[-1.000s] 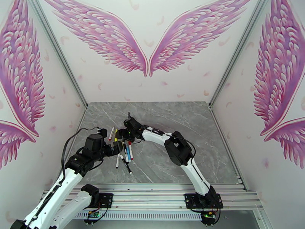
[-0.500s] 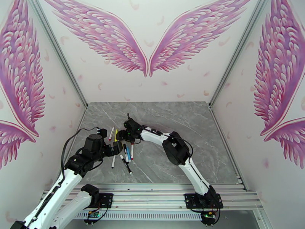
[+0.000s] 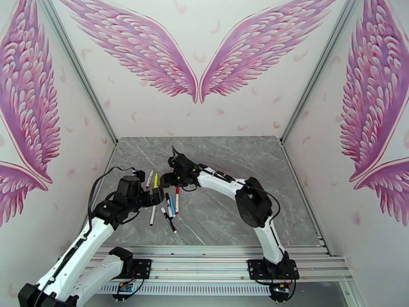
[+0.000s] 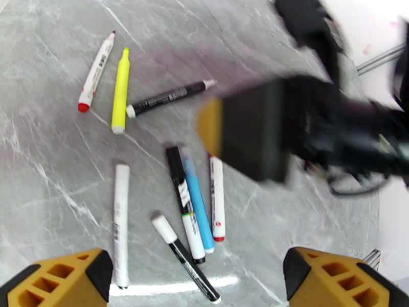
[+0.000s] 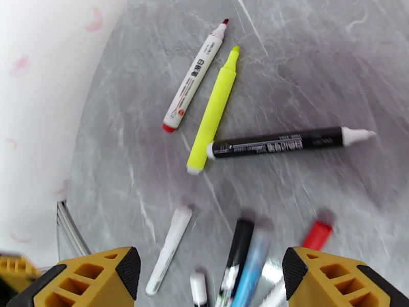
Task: Open the pen caps
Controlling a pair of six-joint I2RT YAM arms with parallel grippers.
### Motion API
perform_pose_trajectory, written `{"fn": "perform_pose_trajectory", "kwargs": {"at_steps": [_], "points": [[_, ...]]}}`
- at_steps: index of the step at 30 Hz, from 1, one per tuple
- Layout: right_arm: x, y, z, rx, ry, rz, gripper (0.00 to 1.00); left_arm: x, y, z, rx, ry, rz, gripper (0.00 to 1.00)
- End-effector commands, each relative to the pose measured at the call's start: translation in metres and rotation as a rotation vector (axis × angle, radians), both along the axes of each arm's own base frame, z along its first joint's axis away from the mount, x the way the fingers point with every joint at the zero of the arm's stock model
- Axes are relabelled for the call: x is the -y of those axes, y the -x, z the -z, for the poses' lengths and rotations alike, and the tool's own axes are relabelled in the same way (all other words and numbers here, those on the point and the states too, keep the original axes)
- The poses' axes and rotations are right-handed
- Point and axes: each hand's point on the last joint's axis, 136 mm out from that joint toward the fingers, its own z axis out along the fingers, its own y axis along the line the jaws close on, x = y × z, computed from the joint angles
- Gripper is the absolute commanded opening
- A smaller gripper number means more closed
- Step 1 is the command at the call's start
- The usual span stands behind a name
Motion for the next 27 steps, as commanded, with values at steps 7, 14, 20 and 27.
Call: {"fn": "perform_pose_trajectory", "kwargs": {"at_steps": [7, 14, 20, 27], "points": [[0.070, 0.054, -0.030, 0.153, 0.073, -0.071, 0.88, 0.008, -0.048, -0.002, -0.028, -0.087, 0.128, 0.80], [0.120, 0.092, -0.051, 0.223, 0.062, -0.064, 0.99, 0.025, -0.087, 0.025, -0.115, -0.158, 0.256, 0.61], [0.155, 0.114, -0.073, 0.298, 0.024, -0.019, 0.99, 0.032, -0.122, 0.052, -0.151, -0.223, 0.286, 0.58], [0.186, 0.123, -0.092, 0.400, -0.005, 0.055, 0.99, 0.043, -0.152, 0.078, -0.214, -0.346, 0.412, 0.53]]}}
